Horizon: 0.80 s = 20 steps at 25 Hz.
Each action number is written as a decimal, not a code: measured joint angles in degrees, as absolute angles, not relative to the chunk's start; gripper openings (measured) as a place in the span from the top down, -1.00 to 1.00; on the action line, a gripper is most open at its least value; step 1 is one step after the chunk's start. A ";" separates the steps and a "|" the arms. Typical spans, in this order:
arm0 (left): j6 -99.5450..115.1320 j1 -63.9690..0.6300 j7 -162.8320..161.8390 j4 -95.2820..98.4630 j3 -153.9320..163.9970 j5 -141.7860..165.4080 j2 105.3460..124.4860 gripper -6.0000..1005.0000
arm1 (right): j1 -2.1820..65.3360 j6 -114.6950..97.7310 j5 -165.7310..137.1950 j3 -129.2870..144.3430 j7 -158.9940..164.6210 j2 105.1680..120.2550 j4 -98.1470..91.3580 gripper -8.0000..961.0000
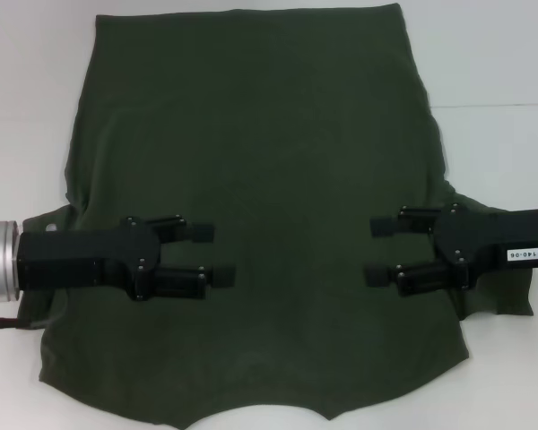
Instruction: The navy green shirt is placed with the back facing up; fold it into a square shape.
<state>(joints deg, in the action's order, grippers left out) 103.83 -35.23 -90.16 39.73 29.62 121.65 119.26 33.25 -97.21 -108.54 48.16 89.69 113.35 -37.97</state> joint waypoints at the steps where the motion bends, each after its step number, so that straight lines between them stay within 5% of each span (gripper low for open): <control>1: 103.82 -35.24 -90.17 39.73 29.61 121.65 119.26 -0.86 | 33.30 -97.21 -108.54 48.16 89.74 113.36 -37.97 -0.97; 20: 103.79 -35.24 -90.17 39.90 29.87 121.81 119.26 -0.86 | 33.87 -96.93 -108.54 48.24 89.82 113.37 -37.91 -0.97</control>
